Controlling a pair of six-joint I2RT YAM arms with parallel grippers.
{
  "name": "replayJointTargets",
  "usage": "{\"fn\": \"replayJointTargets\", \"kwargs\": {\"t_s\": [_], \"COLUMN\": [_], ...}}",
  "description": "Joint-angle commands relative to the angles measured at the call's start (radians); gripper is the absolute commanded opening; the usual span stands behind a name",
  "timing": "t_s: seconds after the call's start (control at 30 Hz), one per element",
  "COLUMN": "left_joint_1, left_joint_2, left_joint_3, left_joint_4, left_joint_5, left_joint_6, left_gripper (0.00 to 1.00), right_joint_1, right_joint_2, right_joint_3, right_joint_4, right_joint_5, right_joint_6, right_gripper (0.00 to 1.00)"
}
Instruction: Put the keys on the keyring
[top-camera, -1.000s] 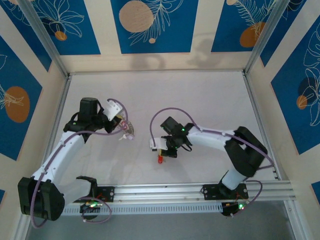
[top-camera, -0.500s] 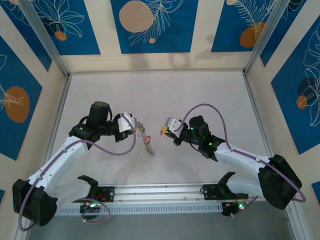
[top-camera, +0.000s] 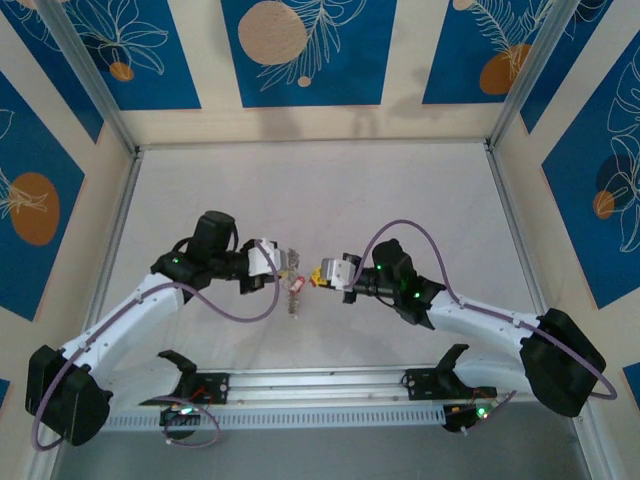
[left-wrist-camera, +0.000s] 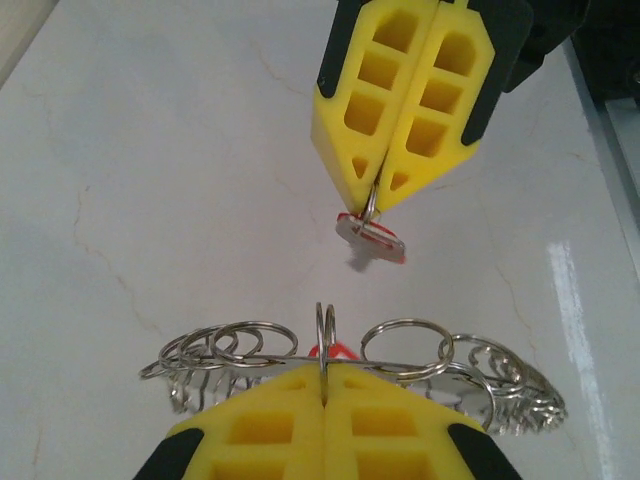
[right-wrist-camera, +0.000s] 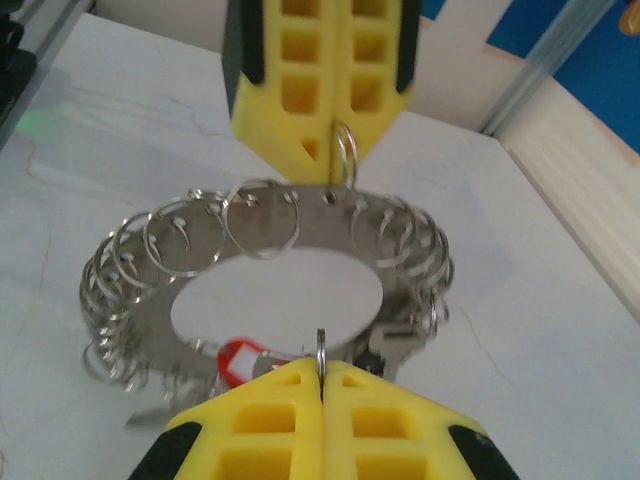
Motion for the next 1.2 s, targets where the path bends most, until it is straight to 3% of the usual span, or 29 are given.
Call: {"fn": "replayJointTargets", "kwargs": {"t_s": [0.0,0.3,0.5,1.0,1.17], "left_joint_1": [-0.03,-0.051,-0.051,-0.05,-0.051], "left_joint_2": [0.005,0.094,0.126,0.117,0.097], "left_joint_3": [-0.023,0.027,0.056,0.063,0.057], "left_joint_4": [0.059,0.011,0.005,0.015,0.016], "left_joint_5": [0.033,-0.016,-0.042,0.019,0.011], "left_joint_6": [0.01,-0.07,-0.137,-0.176,-0.174], "left_gripper": [0.0,0.0,0.0,0.0,0.0], "right_joint_1": [0.036,0.083,0.114,0.157,0.13], "right_joint_2": [0.006,0.012,0.026,0.051,0.021], "right_joint_3": [0.02,0.003,0.007,0.02,0.013], "right_joint_4": [0.041,0.144,0.129,0.104,0.08], "right_joint_5": [0.055,0.253,0.3,0.384,0.402], "right_joint_6": [-0.091,-0.23,-0.302,-0.414,-0.4], "right_gripper": [0.0,0.0,0.0,0.0,0.0]}}
